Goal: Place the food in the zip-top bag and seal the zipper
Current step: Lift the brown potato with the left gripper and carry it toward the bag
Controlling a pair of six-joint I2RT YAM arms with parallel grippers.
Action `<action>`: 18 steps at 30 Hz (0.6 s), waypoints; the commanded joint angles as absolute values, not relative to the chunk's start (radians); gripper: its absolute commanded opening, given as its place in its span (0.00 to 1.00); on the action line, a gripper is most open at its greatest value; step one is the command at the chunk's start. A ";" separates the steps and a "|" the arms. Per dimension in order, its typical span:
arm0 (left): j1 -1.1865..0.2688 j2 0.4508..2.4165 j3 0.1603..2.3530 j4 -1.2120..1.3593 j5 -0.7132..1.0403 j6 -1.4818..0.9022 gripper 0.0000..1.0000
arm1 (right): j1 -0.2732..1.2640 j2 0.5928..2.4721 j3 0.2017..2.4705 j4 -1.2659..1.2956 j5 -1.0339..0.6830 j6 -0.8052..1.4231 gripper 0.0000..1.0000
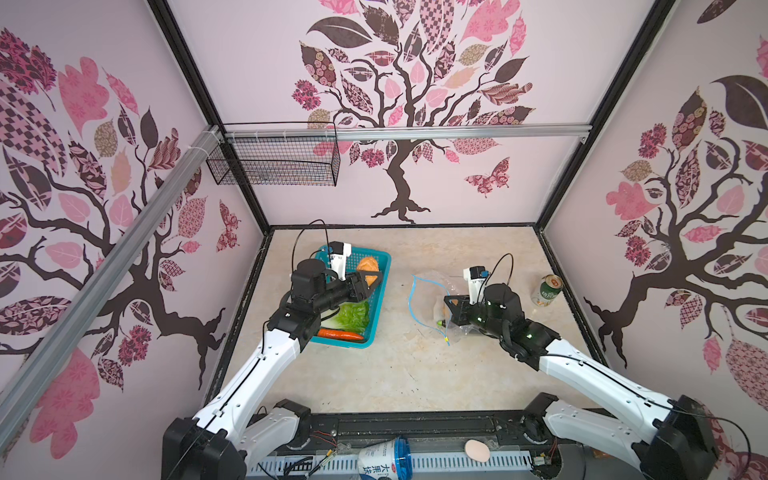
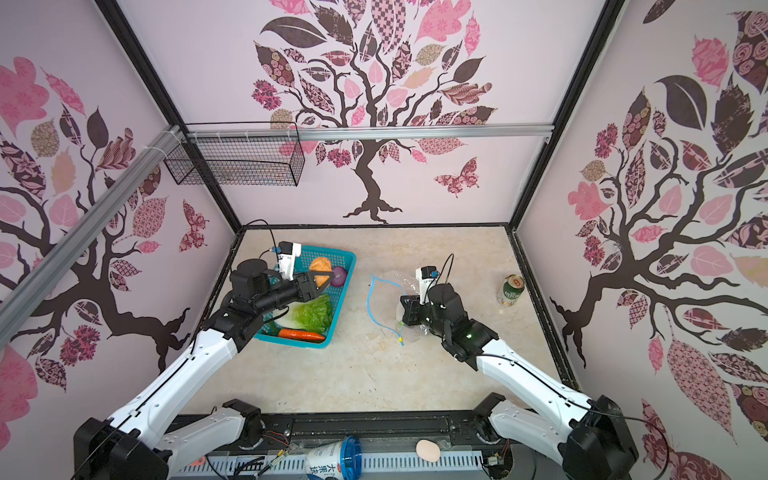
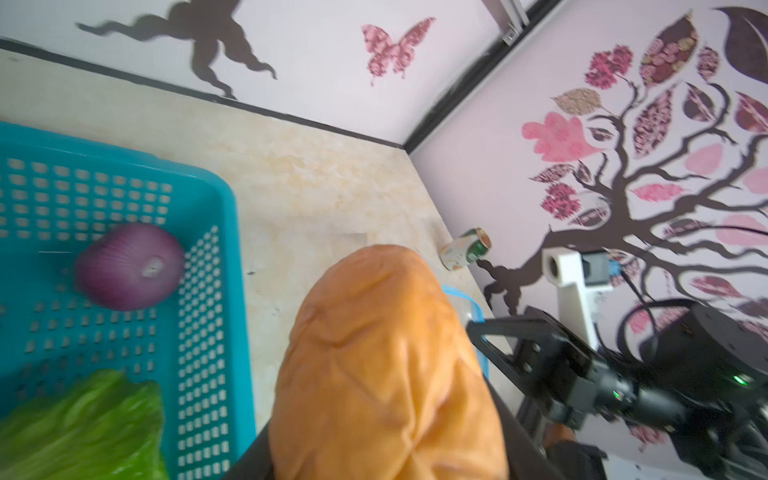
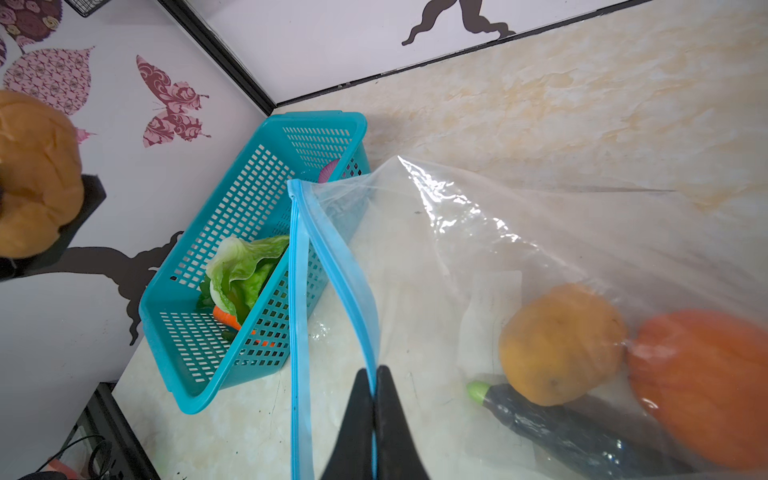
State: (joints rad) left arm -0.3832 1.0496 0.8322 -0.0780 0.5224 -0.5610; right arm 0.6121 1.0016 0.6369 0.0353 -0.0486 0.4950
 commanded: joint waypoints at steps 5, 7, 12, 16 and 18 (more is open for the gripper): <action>-0.599 1.066 0.837 -0.012 0.522 -0.496 0.46 | 0.612 0.935 0.580 0.157 -0.049 0.545 0.00; -0.656 1.100 0.853 -0.023 0.472 -0.470 0.46 | 0.612 0.932 0.584 0.152 -0.052 0.543 0.00; -0.763 1.217 0.909 -0.049 0.378 -0.443 0.45 | 0.612 0.942 0.596 0.145 -0.085 0.555 0.00; -0.813 1.297 0.953 -0.089 0.307 -0.443 0.46 | 0.612 0.947 0.594 0.146 -0.098 0.564 0.00; -0.817 1.339 0.975 -0.118 0.255 -0.478 0.46 | 0.611 0.943 0.587 0.162 -0.111 0.569 0.00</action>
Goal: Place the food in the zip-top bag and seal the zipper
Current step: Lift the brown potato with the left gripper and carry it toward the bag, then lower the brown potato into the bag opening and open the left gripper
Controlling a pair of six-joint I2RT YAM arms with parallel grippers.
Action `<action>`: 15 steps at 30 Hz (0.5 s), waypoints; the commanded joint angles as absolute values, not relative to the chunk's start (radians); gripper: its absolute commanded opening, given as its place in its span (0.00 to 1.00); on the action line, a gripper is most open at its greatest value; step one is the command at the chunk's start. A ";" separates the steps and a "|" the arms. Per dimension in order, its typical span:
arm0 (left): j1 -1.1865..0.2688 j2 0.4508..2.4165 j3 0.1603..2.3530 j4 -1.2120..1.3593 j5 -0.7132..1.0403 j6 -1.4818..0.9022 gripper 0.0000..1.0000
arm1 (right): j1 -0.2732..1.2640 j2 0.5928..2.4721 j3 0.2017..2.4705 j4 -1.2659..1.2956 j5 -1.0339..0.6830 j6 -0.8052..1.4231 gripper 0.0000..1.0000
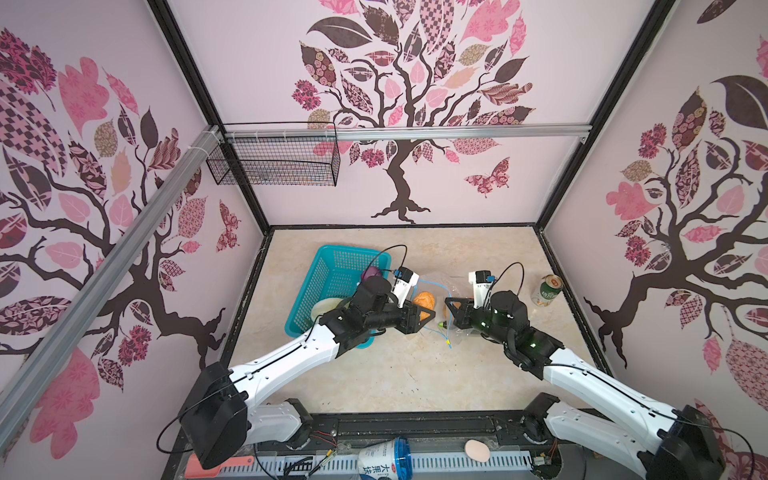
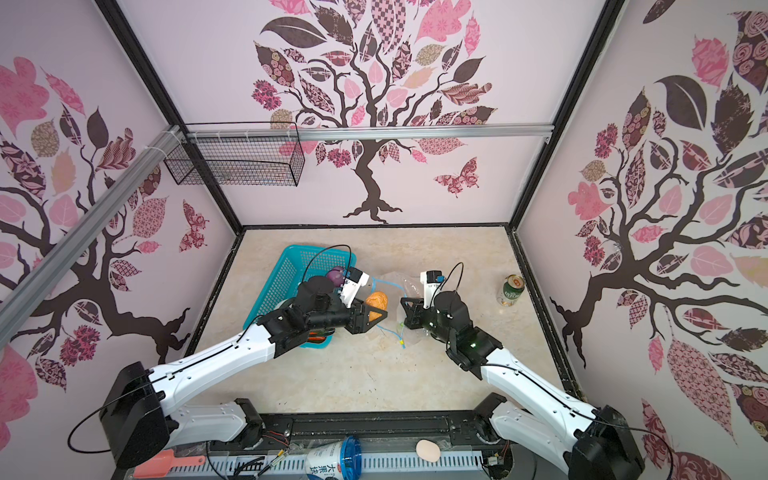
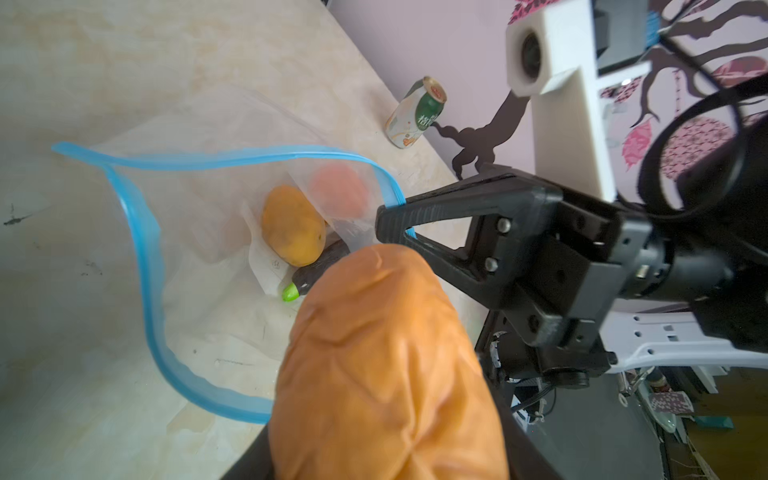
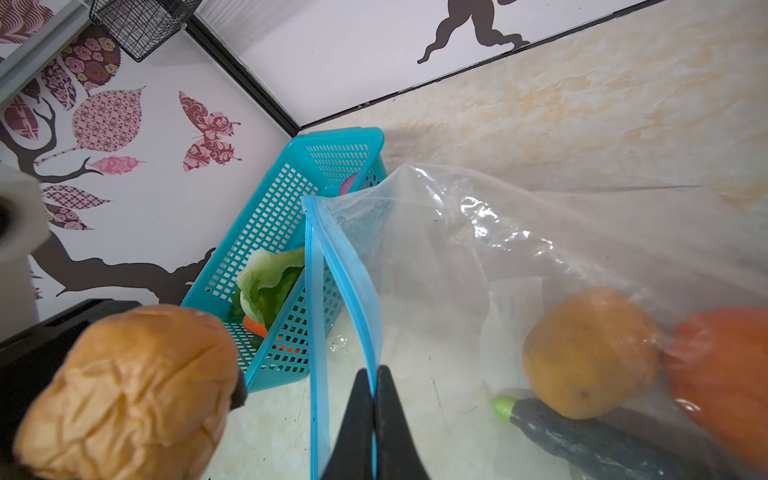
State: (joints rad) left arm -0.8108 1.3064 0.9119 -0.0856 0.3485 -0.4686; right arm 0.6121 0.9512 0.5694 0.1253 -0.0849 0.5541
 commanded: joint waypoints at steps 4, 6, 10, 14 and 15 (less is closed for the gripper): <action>-0.817 1.432 1.051 -0.200 0.198 -0.509 0.45 | 0.612 0.929 0.567 0.205 -0.129 0.572 0.00; -0.818 1.479 1.088 -0.226 0.180 -0.519 0.45 | 0.612 0.924 0.562 0.215 -0.138 0.570 0.00; -0.819 1.540 1.134 -0.244 0.182 -0.531 0.45 | 0.612 0.925 0.562 0.216 -0.150 0.566 0.00; -0.821 1.587 1.173 -0.270 0.158 -0.529 0.47 | 0.612 0.925 0.552 0.241 -0.172 0.569 0.00; -0.822 1.602 1.186 -0.284 0.148 -0.527 0.48 | 0.612 0.926 0.549 0.246 -0.178 0.572 0.00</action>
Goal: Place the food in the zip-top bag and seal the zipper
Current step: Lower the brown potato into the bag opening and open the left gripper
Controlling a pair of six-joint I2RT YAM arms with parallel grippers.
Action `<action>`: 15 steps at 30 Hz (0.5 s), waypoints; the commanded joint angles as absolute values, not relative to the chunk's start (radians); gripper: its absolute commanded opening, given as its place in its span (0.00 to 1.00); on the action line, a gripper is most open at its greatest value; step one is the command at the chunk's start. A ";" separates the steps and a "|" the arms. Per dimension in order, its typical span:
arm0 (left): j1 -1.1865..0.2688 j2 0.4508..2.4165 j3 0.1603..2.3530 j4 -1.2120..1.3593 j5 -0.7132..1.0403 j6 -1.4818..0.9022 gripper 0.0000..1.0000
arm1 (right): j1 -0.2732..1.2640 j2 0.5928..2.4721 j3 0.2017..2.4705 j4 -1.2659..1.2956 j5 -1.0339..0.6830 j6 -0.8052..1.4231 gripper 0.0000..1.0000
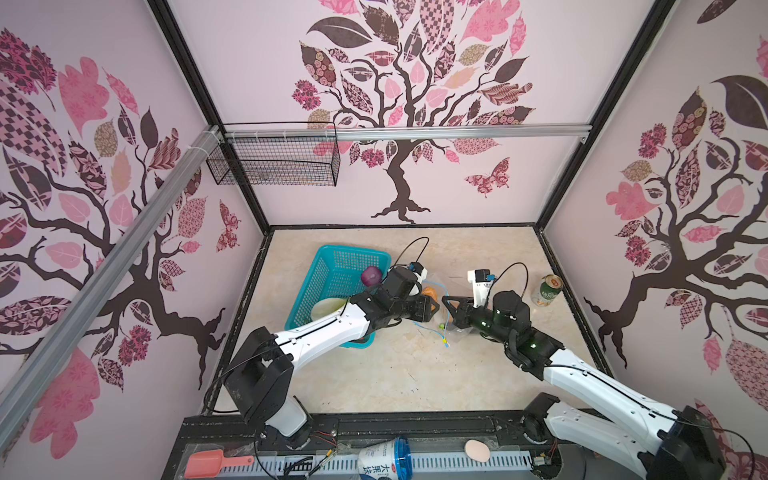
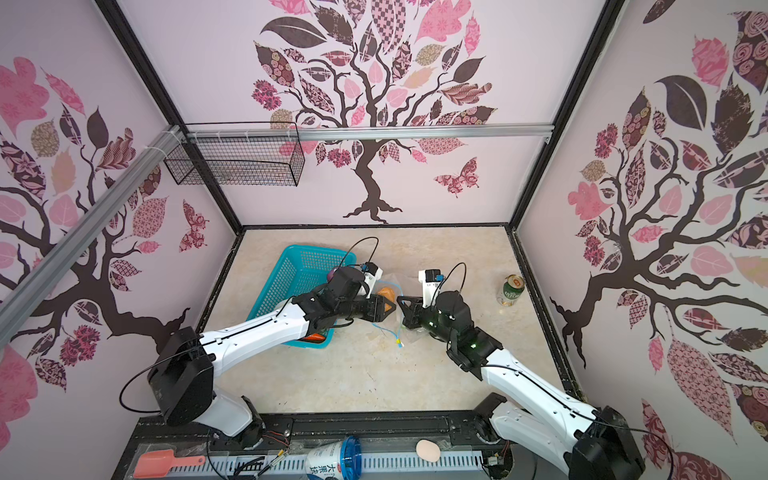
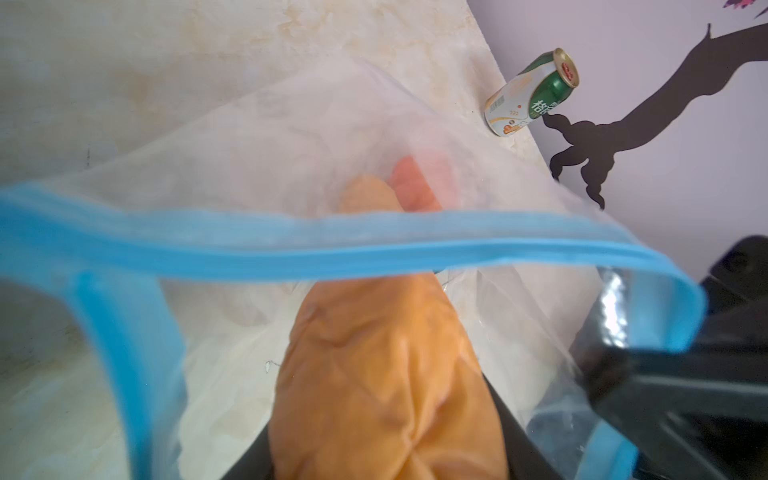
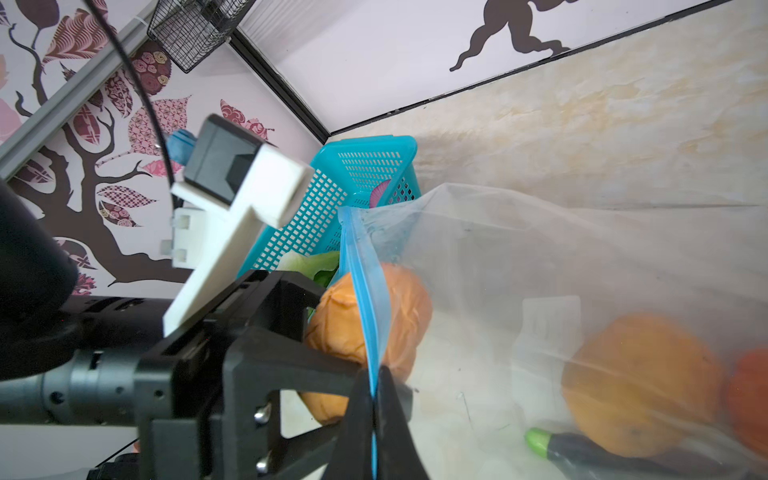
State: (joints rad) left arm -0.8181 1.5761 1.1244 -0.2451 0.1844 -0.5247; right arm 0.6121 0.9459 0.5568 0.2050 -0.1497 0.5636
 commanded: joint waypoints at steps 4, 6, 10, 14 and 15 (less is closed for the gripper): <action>-0.823 1.647 1.211 -0.306 0.140 -0.524 0.49 | 0.613 0.927 0.542 0.252 -0.184 0.572 0.00; -0.822 1.664 1.211 -0.305 0.149 -0.531 0.49 | 0.612 0.927 0.542 0.247 -0.184 0.572 0.00; -0.826 1.679 1.207 -0.310 0.151 -0.541 0.51 | 0.612 0.923 0.537 0.248 -0.181 0.572 0.00; -0.826 1.680 1.205 -0.311 0.154 -0.542 0.57 | 0.613 0.923 0.535 0.252 -0.176 0.574 0.00; -0.825 1.680 1.206 -0.312 0.154 -0.541 0.59 | 0.613 0.922 0.535 0.252 -0.175 0.575 0.00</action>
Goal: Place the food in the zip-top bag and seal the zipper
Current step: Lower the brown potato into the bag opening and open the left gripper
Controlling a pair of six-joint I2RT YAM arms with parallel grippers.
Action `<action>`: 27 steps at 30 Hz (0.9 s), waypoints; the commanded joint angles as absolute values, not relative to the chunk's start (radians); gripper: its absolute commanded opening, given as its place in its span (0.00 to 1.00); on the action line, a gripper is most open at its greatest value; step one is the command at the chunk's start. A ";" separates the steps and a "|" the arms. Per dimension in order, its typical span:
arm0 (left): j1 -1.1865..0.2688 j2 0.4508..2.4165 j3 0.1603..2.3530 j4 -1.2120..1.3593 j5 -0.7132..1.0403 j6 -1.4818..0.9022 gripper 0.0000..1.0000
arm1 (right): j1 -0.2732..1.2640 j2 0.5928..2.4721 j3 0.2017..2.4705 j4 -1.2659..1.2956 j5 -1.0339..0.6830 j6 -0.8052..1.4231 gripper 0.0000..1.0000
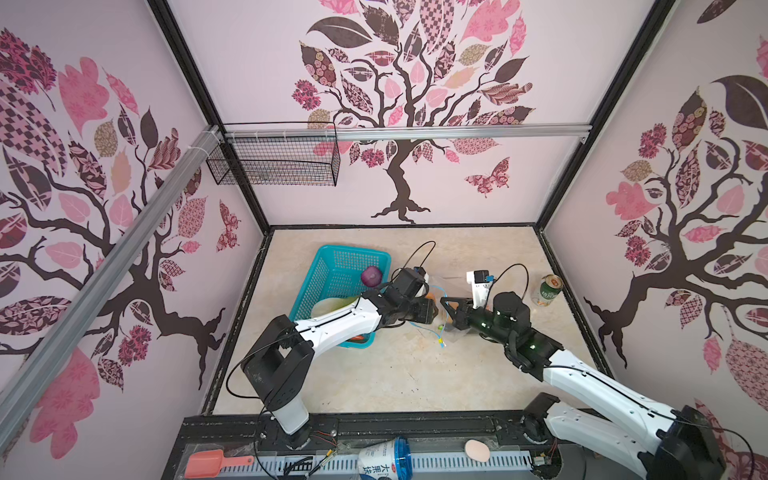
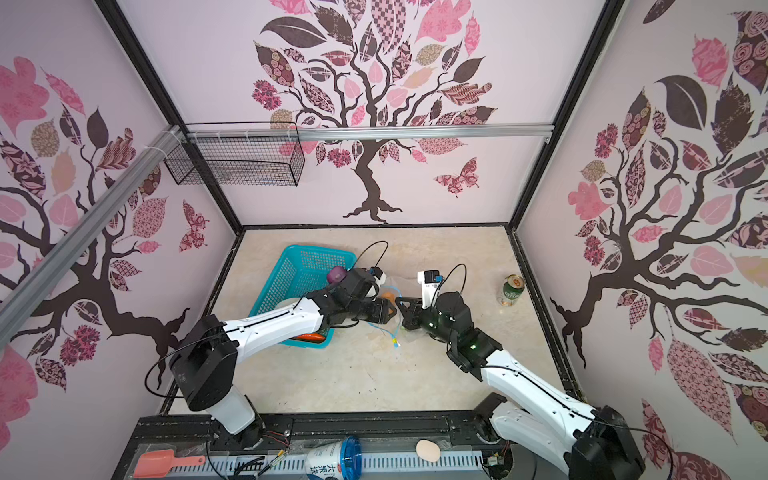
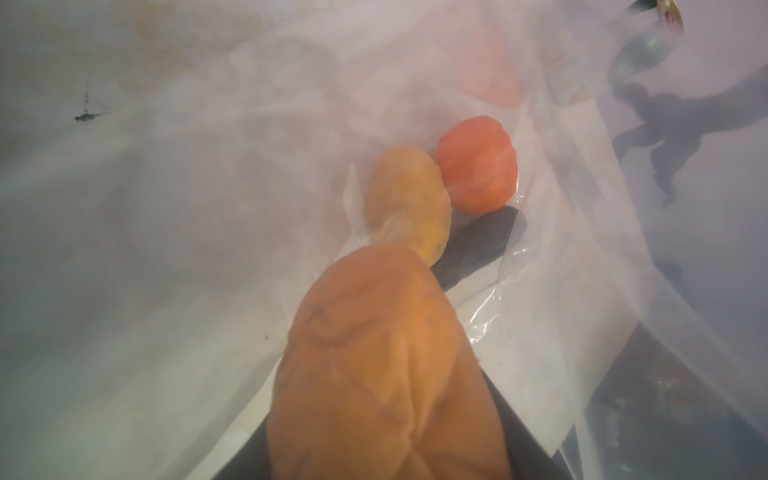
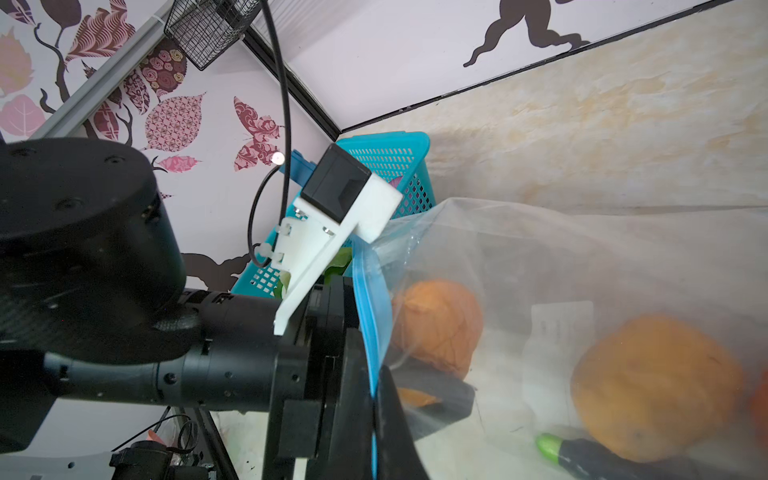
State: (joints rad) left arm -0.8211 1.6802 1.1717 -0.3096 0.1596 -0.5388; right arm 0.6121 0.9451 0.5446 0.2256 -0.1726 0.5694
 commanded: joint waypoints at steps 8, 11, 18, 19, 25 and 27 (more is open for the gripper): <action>-0.825 1.672 1.202 -0.310 0.175 -0.554 0.76 | 0.612 0.915 0.531 0.249 -0.169 0.574 0.00; -0.825 1.658 1.200 -0.308 0.172 -0.554 0.77 | 0.612 0.911 0.531 0.246 -0.166 0.575 0.00; -0.825 1.594 1.183 -0.297 0.179 -0.566 0.77 | 0.612 0.905 0.537 0.212 -0.119 0.566 0.00; -0.825 1.579 1.178 -0.293 0.184 -0.567 0.78 | 0.612 0.903 0.537 0.202 -0.107 0.563 0.00; -0.825 1.447 1.125 -0.290 0.137 -0.576 0.78 | 0.612 0.902 0.545 0.171 -0.074 0.556 0.00; -0.824 1.400 1.101 -0.301 0.086 -0.578 0.78 | 0.612 0.900 0.545 0.168 -0.066 0.556 0.00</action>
